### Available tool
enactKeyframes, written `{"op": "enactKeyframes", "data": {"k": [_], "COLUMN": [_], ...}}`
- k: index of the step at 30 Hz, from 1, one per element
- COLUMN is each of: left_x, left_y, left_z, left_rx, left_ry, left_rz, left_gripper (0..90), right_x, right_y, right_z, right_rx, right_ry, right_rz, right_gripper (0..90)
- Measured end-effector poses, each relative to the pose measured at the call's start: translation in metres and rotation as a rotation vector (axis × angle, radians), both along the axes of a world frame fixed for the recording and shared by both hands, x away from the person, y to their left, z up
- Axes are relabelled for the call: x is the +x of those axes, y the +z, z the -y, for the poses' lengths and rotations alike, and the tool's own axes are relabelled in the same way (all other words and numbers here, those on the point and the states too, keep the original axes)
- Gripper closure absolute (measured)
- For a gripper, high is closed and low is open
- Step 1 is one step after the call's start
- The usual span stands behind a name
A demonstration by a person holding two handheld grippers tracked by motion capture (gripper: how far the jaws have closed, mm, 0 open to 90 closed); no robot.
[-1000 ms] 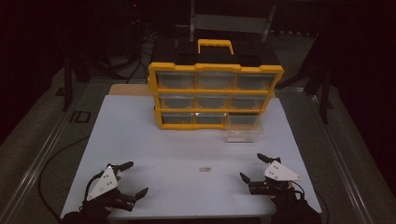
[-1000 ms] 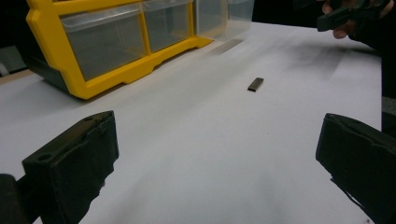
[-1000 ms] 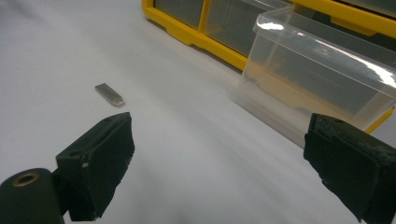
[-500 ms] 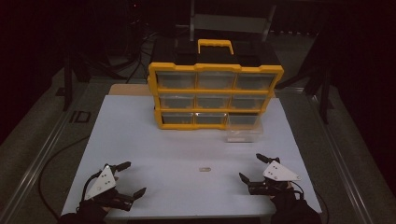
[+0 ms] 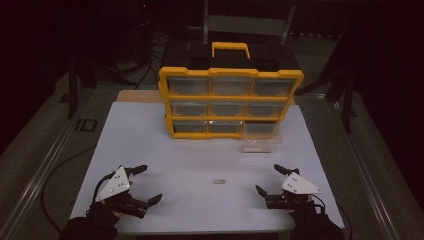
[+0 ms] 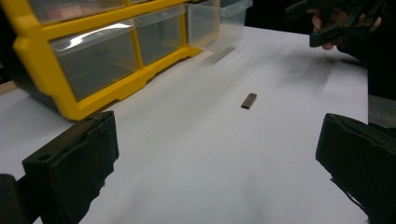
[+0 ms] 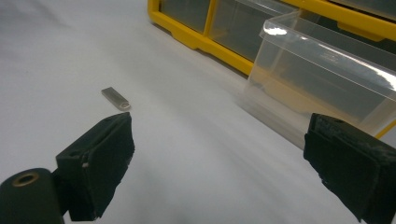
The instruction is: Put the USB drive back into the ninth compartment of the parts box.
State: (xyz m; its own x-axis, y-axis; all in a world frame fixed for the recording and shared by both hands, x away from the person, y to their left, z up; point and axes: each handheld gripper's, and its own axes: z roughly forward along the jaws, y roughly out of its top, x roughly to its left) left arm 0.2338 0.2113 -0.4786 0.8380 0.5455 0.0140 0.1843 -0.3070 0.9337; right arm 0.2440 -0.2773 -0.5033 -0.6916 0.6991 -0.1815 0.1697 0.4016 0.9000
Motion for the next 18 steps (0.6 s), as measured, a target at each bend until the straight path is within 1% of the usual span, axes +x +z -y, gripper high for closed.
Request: {"op": "enactKeyframes", "data": {"k": [4,7,15,18], "left_x": [0.005,0.010,0.021,0.024], "left_y": [0.008,0.013,0.022,0.024], "left_z": [0.009,0.016,0.037,0.045], "left_rx": [-0.002,0.000,0.033,0.038], "left_ry": [-0.031,-0.048,-0.090,-0.107], "left_rz": [-0.014,-0.015,-0.040,-0.039], "left_gripper": [0.0,0.0,0.0,0.0], "right_x": [0.000,0.000,-0.001,-0.001], "right_y": [0.000,0.000,0.000,0.000], "right_z": [0.000,0.000,-0.001,-0.001], "right_rx": [0.003,0.003,0.004,0.006], "right_ry": [0.001,0.002,0.012,0.011], "right_rz": [-0.001,-0.001,-0.001,-0.002], "right_gripper": [8.2,8.2,8.2,8.2]}}
